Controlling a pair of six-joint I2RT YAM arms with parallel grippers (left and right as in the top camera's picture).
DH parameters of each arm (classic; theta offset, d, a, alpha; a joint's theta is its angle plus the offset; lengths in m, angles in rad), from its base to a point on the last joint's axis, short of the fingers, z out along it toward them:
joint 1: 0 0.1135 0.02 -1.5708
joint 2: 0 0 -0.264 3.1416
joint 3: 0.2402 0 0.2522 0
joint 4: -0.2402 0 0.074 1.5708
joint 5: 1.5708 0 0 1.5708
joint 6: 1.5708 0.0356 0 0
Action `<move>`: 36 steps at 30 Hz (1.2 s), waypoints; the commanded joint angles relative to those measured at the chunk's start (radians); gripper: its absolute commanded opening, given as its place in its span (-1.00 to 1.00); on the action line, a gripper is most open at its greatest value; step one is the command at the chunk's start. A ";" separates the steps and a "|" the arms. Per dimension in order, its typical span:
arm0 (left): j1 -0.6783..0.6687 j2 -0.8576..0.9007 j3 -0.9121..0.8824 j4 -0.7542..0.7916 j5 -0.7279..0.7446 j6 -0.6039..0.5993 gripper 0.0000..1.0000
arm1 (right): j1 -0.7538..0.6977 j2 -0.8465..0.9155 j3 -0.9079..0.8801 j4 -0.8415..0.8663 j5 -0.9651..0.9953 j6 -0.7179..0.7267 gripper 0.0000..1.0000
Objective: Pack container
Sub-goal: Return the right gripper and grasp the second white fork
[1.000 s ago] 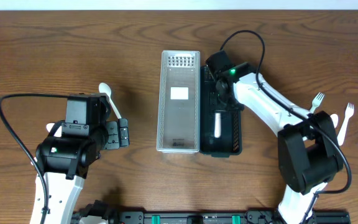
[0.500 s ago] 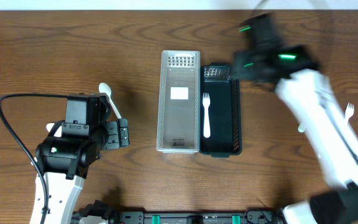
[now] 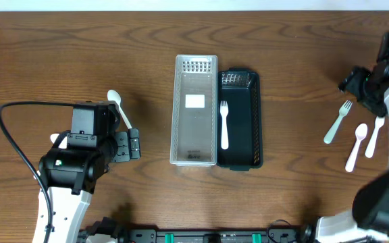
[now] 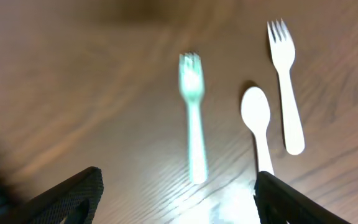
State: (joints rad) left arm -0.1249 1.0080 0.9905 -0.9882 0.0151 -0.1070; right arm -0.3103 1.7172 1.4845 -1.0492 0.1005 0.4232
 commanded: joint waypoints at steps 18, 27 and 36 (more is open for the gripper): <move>0.004 0.003 0.021 -0.002 -0.011 0.001 0.89 | -0.073 0.369 -0.027 0.107 -0.077 -0.088 0.61; 0.004 0.004 0.021 -0.002 -0.011 0.001 0.89 | -0.055 0.395 -0.027 0.125 -0.083 -0.124 0.61; 0.004 0.004 0.021 -0.002 -0.011 0.001 0.89 | -0.046 0.400 -0.108 0.181 -0.103 -0.126 0.61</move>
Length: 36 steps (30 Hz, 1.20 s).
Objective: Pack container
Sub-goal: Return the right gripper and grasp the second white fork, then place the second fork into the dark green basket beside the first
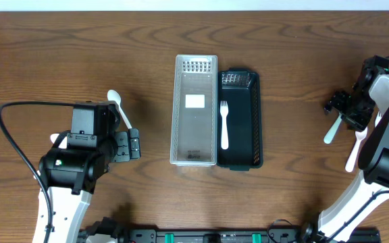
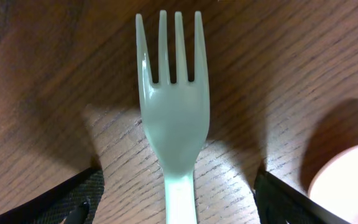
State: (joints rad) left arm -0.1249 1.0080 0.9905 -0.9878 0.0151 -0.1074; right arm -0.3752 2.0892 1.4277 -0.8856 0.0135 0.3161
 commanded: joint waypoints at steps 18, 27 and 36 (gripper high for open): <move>0.004 0.004 0.021 -0.003 -0.011 0.002 0.89 | 0.019 0.028 -0.063 0.026 -0.034 -0.018 -0.40; 0.004 0.004 0.021 -0.003 -0.011 0.002 0.89 | 0.019 0.028 -0.062 0.026 -0.048 -0.018 -0.97; 0.004 0.004 0.021 -0.002 -0.011 0.002 0.89 | 0.071 -0.072 0.002 -0.063 -0.098 -0.014 -0.97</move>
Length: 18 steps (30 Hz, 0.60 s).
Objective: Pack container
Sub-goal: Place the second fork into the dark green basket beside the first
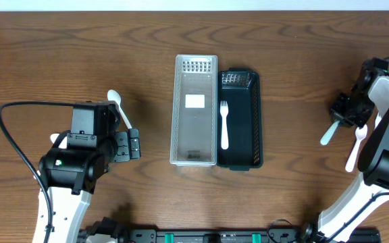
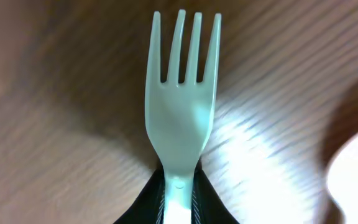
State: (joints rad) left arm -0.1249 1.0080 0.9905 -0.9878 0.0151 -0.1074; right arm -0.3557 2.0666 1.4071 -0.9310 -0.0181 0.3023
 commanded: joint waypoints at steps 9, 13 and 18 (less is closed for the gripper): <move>0.004 0.004 0.021 -0.003 -0.011 0.002 0.89 | 0.338 -0.375 0.119 -0.070 -0.117 0.000 -0.97; 0.004 0.004 0.021 -0.003 -0.011 0.002 0.89 | 0.526 -0.458 0.119 -0.047 -0.116 0.031 -0.97; 0.004 0.004 0.021 -0.003 -0.011 0.002 0.89 | 0.723 -0.430 0.103 -0.027 -0.012 0.126 -0.97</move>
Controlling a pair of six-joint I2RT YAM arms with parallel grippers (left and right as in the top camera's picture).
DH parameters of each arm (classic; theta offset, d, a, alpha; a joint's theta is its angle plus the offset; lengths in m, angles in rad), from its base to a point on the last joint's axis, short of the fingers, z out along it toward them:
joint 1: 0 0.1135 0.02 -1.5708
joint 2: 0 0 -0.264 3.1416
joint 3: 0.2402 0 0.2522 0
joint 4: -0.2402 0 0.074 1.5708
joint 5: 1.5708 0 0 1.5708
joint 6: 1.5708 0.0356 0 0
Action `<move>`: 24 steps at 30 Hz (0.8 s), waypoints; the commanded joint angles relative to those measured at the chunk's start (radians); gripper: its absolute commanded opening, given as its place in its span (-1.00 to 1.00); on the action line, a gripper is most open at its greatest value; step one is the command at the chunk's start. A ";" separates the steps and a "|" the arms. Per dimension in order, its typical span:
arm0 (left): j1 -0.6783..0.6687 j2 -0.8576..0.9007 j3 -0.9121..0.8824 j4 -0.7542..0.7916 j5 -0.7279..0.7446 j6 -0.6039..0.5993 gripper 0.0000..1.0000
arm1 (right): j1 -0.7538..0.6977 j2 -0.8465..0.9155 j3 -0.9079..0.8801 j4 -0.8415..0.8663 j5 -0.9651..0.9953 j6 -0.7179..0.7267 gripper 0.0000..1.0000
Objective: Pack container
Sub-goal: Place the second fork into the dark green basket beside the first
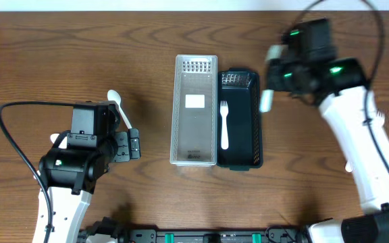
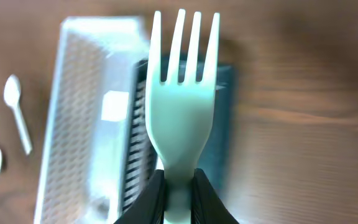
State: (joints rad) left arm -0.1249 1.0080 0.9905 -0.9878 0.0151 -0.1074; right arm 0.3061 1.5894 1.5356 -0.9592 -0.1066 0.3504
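My right gripper (image 2: 178,182) is shut on the neck of a pale green plastic fork (image 2: 182,106), tines pointing away from the wrist camera. In the overhead view that fork (image 1: 267,101) hangs just beside the right rim of the black slotted container (image 1: 248,145). A white fork (image 1: 223,125) lies inside the black container. Against its left side stands the clear container (image 1: 194,152). My left gripper (image 1: 130,144) rests on the table left of the containers; whether it is open or shut does not show.
A white spoon (image 1: 118,108) lies by the left arm; the right wrist view shows it (image 2: 17,118) with a second utensil left of the clear container. A white handle tip (image 1: 348,165) shows at the far right. A black cable (image 1: 15,145) loops by the left arm.
My right gripper, still shut on the green fork, has moved from the far right of the table to beside the black container's right rim. The left arm has not moved.
My right gripper stood open above the green fork, a spoon and a white fork at the far right. Then it was low around the green fork, then shut on its neck. Now it holds the fork beside the black container.
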 commanded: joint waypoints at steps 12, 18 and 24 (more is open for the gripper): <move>0.004 0.004 0.021 -0.003 -0.011 0.002 0.88 | 0.167 0.347 -0.060 0.026 0.109 0.125 -0.97; 0.004 0.004 0.021 -0.003 -0.011 0.002 0.89 | 0.166 0.387 -0.059 0.030 0.110 0.124 -0.85; 0.004 0.004 0.021 -0.007 -0.011 0.002 0.89 | 0.164 0.359 -0.044 0.030 0.102 0.095 -0.24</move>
State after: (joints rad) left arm -0.1249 1.0080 0.9905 -0.9886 0.0151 -0.1074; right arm 0.4679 1.9827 1.4761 -0.9268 -0.0074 0.4587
